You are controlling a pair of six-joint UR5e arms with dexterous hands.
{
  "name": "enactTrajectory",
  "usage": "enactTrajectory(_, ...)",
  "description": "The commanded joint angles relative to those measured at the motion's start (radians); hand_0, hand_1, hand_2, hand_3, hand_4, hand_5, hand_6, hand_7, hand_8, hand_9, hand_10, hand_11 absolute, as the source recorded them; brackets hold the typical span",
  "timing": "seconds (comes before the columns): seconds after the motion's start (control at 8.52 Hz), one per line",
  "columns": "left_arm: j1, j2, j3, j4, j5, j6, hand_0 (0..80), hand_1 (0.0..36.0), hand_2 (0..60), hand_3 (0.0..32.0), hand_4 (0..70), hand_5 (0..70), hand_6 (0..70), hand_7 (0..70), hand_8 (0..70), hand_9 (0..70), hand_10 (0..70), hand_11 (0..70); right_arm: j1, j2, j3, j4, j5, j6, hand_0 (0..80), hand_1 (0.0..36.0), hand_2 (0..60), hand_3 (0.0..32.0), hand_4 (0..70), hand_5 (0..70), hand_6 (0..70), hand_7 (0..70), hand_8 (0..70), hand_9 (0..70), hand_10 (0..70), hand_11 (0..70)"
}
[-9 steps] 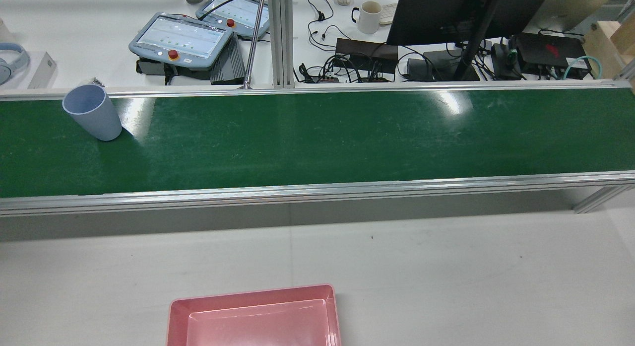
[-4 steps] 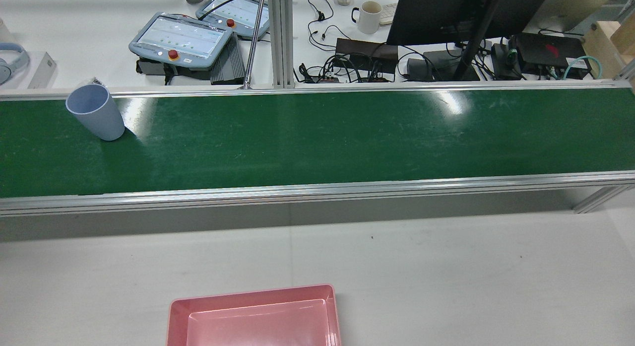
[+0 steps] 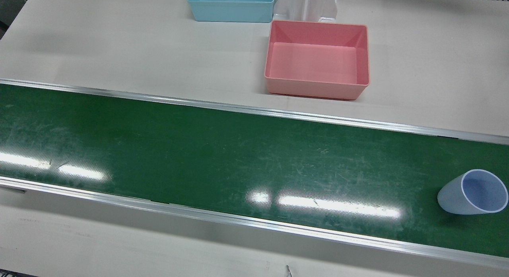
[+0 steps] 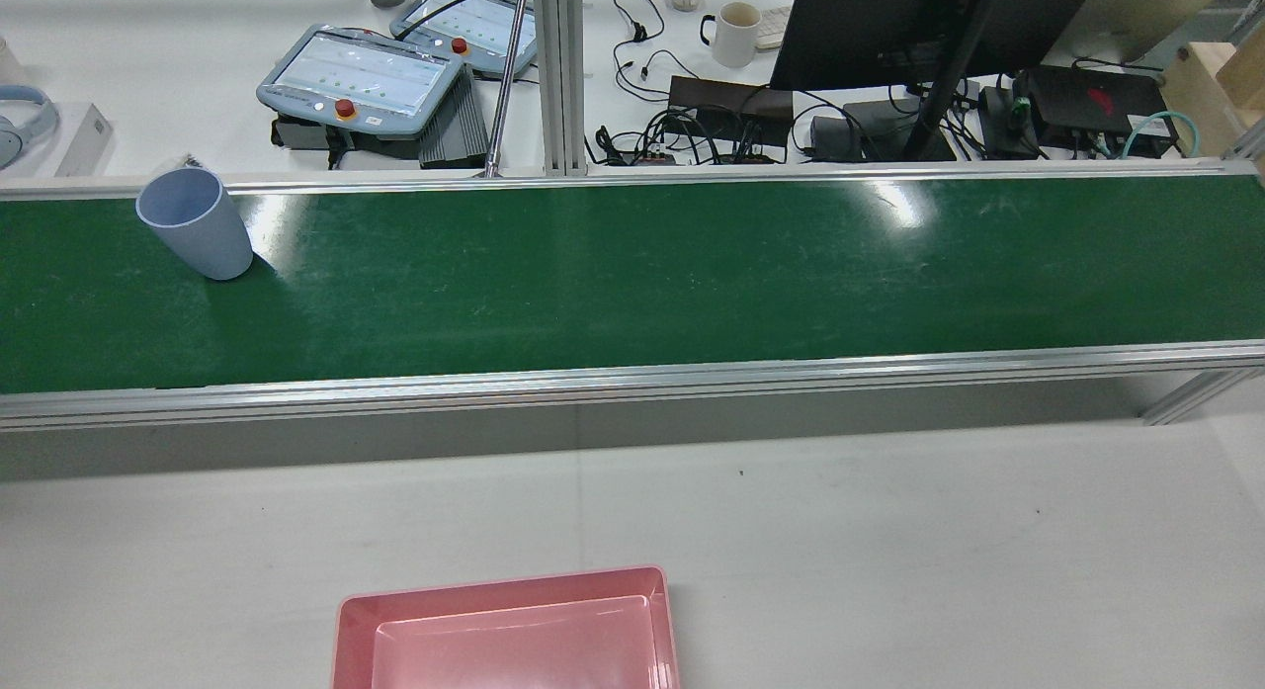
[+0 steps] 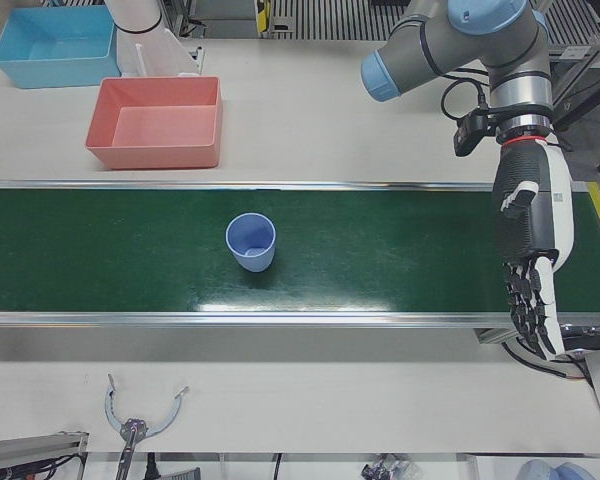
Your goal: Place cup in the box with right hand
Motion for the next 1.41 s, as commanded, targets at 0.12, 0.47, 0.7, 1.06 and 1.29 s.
enactTrajectory(0.12, 0.000, 0.000, 0.001, 0.000, 0.000, 0.000, 0.0, 0.0, 0.0, 0.0, 0.0, 0.0, 0.0, 0.0, 0.0, 0.0, 0.0, 0.0, 0.000, 0.000, 0.000, 0.000, 0.000, -0.001, 80.0, 36.0, 35.9, 0.0, 31.8, 21.1, 22.5, 70.0, 44.4, 56.5, 34.1, 51.4)
enactTrajectory(0.47, 0.000, 0.000, 0.001, -0.001, 0.000, 0.000, 0.0, 0.0, 0.0, 0.0, 0.0, 0.0, 0.0, 0.0, 0.0, 0.0, 0.0, 0.0, 0.000, 0.000, 0.002, 0.000, 0.000, -0.001, 80.0, 36.0, 35.6, 0.0, 31.6, 21.1, 22.5, 70.0, 44.4, 56.4, 34.0, 51.3)
enactTrajectory(0.7, 0.000, 0.000, 0.001, 0.000, 0.001, 0.000, 0.0, 0.0, 0.0, 0.0, 0.0, 0.0, 0.0, 0.0, 0.0, 0.0, 0.0, 0.0, 0.001, 0.000, 0.002, 0.000, 0.000, -0.001, 80.0, 36.0, 35.6, 0.0, 31.9, 21.1, 22.6, 70.0, 44.5, 56.6, 34.2, 51.5)
enactTrajectory(1.06, 0.000, 0.000, 0.001, -0.001, 0.001, 0.000, 0.0, 0.0, 0.0, 0.0, 0.0, 0.0, 0.0, 0.0, 0.0, 0.0, 0.0, 0.0, 0.001, 0.000, 0.002, 0.000, 0.000, -0.001, 80.0, 36.0, 35.8, 0.0, 31.7, 21.1, 22.4, 70.0, 44.3, 56.3, 33.9, 51.2)
enactTrajectory(1.29, 0.002, 0.000, 0.003, 0.000, 0.000, 0.000, 0.0, 0.0, 0.0, 0.0, 0.0, 0.0, 0.0, 0.0, 0.0, 0.0, 0.0, 0.0, 0.000, 0.000, 0.003, 0.000, 0.000, -0.001, 80.0, 36.0, 35.5, 0.0, 31.6, 21.1, 22.4, 70.0, 44.4, 56.3, 33.9, 51.2)
